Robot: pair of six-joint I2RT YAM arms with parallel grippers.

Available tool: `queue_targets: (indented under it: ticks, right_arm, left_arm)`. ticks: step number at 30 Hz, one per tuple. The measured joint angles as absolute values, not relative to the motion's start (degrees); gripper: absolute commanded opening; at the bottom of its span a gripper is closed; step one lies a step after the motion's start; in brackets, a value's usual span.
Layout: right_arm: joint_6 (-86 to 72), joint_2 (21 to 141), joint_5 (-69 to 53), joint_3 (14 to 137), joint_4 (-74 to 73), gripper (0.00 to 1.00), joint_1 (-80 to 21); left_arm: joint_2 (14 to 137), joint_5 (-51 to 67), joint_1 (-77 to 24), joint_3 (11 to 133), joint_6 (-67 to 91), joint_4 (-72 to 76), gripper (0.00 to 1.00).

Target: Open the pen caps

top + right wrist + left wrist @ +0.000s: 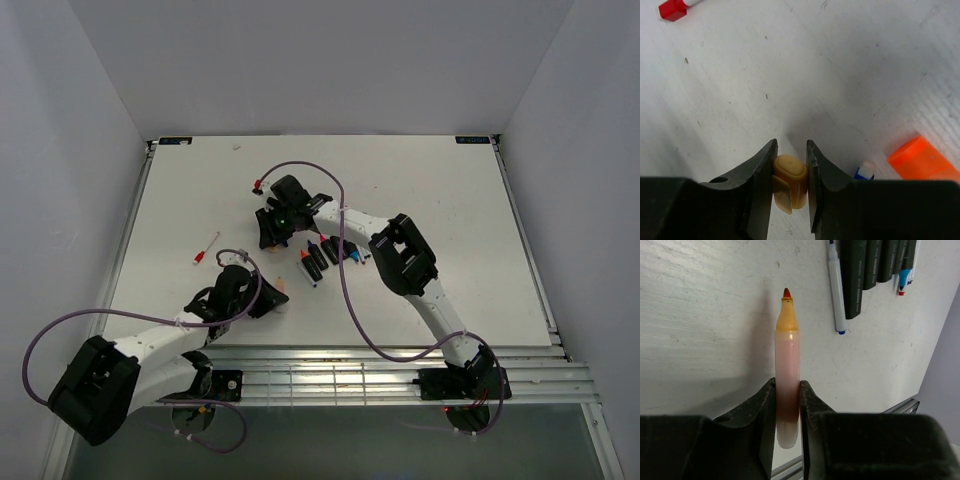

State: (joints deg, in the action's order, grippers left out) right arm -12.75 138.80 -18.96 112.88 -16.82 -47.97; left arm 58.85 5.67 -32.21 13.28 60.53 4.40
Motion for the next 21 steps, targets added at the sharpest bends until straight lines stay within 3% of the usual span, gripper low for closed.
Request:
queue_targets:
  ticks: [10, 14, 21]
  right_arm:
    - [-11.05, 140.75, -16.03, 115.96, -17.82, 0.21, -47.37]
    - [-10.24, 140.97, -14.59, 116.77, -18.65, 0.28, -47.37]
    - [-9.13, 141.1, -13.19, 117.67, -20.25, 0.34, -47.37]
  left_arm:
    - [69.25, 4.51, -32.21, 15.92, 60.95, 9.78, 0.26]
    - [73.08, 4.54, -32.21, 17.58, 61.52, 12.21, 0.46]
    - [74.43, 4.91, -32.23, 18.15, 63.09, 15.22, 0.58]
